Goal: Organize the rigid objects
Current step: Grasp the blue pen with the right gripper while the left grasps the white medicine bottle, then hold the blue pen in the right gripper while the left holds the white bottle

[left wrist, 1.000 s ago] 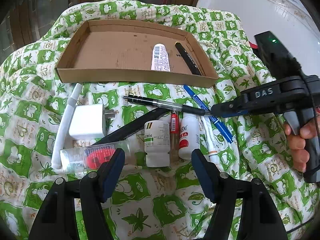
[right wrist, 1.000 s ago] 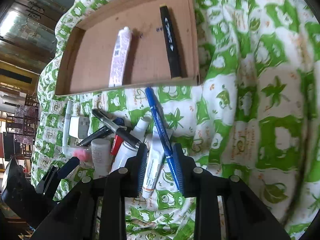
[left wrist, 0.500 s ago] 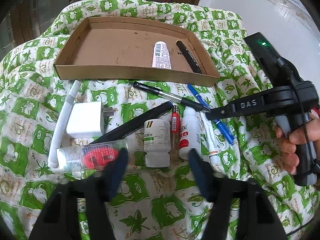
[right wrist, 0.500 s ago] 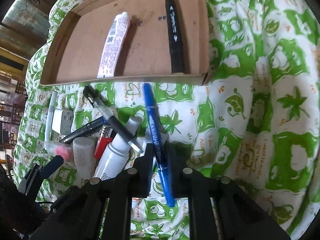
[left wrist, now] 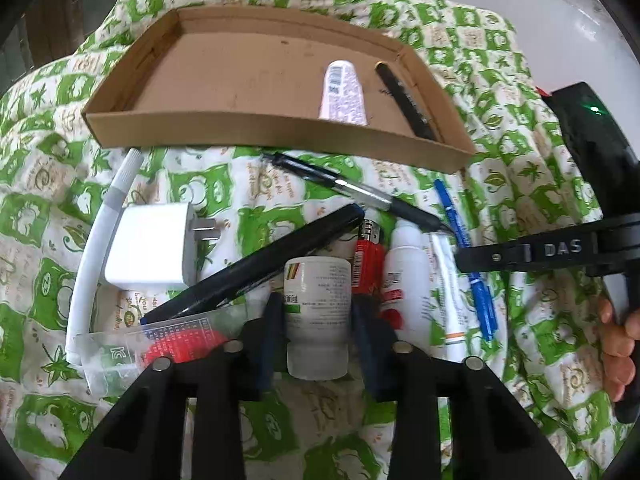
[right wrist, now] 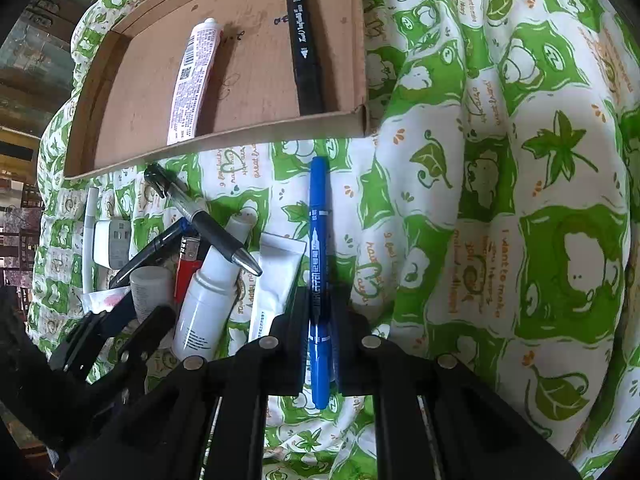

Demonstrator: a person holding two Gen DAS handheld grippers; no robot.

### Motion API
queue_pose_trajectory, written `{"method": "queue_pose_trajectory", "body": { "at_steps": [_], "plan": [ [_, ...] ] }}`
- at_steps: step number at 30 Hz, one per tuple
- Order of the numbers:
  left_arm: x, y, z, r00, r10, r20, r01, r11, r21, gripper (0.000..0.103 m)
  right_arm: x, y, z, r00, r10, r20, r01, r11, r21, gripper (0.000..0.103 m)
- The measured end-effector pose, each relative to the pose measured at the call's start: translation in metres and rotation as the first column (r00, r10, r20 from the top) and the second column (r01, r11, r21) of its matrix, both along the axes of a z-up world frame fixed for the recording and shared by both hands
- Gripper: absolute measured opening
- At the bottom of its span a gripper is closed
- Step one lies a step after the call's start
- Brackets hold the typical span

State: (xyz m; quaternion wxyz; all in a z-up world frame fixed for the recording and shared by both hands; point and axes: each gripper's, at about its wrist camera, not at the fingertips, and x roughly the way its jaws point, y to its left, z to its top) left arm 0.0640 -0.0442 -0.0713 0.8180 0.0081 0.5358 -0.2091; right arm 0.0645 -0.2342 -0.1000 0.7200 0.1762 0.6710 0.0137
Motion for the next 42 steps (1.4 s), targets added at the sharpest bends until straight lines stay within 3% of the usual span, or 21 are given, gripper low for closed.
{"method": "queue_pose_trajectory", "body": {
  "at_steps": [10,15,25,42],
  "plan": [
    [-0.013,0.002,0.002,1.0,-0.012,0.017,0.011,0.999,0.04,0.035,0.001,-0.004,-0.002,1.0,0.004,-0.012,-0.004,1.0,0.008,0.01],
    [-0.003,0.004,-0.004,1.0,0.011,0.006,-0.011,1.0,0.005,0.035,0.002,0.0,-0.005,1.0,0.015,-0.017,-0.015,1.0,-0.002,0.01],
    [-0.009,0.003,-0.001,0.999,0.016,0.03,-0.016,1.0,0.012,0.035,0.004,0.001,-0.01,1.0,0.001,-0.01,-0.001,1.0,0.014,0.01],
    [-0.02,0.015,0.021,0.998,0.036,0.056,-0.033,0.998,-0.049,0.035,0.001,-0.01,0.022,0.997,-0.035,0.068,0.03,0.997,0.073,0.01]
  ]
}}
